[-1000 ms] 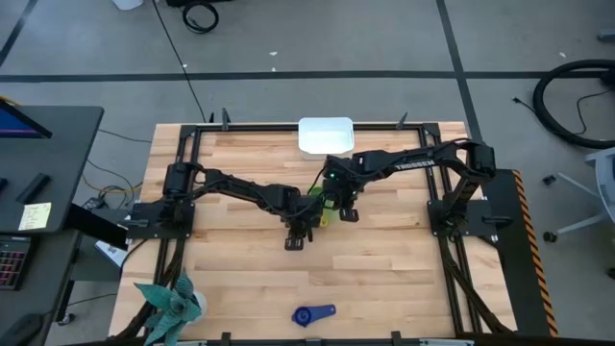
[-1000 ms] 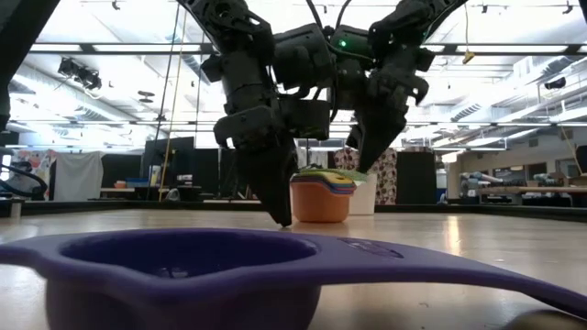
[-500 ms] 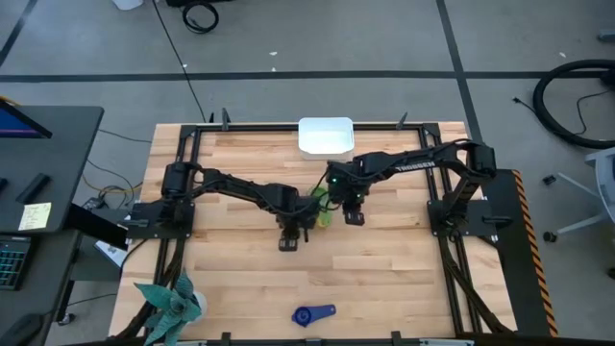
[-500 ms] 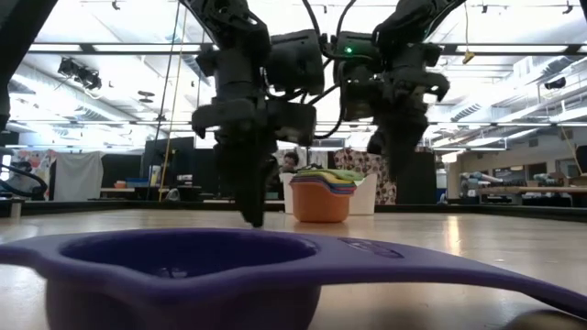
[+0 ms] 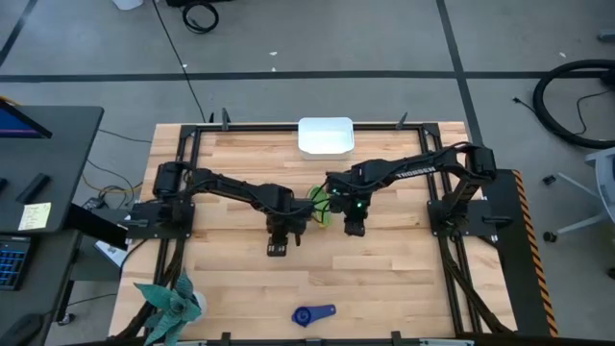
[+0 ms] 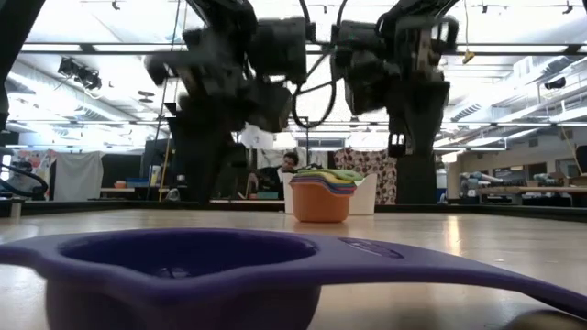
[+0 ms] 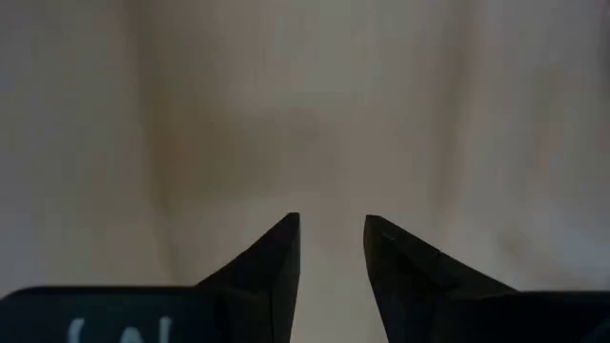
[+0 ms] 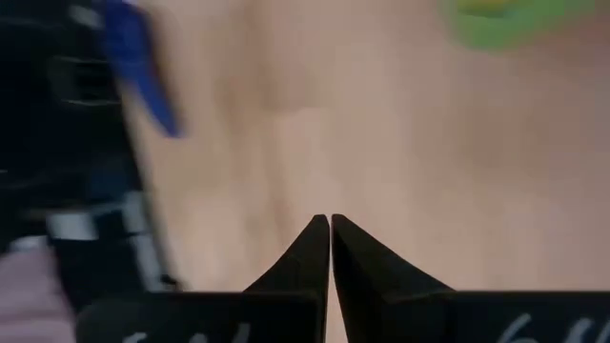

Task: Nest measuring cups in basket
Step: Stack the dark blue measuring cup on the green measuring cup

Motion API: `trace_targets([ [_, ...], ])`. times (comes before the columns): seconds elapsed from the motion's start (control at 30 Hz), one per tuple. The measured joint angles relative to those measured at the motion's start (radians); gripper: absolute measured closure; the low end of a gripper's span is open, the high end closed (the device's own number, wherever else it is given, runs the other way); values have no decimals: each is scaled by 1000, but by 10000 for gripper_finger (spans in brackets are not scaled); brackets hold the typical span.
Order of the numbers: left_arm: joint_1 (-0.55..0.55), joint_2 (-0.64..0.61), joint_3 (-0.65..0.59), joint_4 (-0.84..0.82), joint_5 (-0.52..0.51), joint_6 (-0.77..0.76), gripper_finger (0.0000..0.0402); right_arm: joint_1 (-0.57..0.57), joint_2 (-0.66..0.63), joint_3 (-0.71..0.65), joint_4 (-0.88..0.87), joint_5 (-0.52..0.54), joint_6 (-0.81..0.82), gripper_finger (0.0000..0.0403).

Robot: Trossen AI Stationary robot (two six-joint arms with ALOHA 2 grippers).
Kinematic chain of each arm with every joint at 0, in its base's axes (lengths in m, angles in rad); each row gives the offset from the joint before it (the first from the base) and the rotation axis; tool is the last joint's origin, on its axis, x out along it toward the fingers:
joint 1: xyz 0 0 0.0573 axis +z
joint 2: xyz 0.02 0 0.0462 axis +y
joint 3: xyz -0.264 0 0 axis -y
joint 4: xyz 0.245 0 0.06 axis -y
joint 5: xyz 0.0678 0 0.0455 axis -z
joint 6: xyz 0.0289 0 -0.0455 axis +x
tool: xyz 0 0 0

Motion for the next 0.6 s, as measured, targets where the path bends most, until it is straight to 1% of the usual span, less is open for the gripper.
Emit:
trace_targets([
  [0.07,-18,-22,-2,-14,30,-1,278,37,0,0,56,-53,67,381],
  [0.13,-44,-46,-3,-36,32,3,278,87,0,-1,140,-71,121,378],
  [0.2,-72,-79,-2,-59,36,5,278,142,-1,-1,241,-67,170,371],
  [0.3,-118,-124,-2,-105,32,6,278,220,-1,-1,407,-39,290,354],
  [0.37,-152,-162,-2,-124,17,-3,278,266,-1,-1,518,16,366,338],
  [0.47,-199,-208,0,-121,-12,-35,278,330,-1,1,647,151,441,312],
  [0.6,-254,-265,-1,-131,-60,-100,278,404,2,0,717,301,419,281],
])
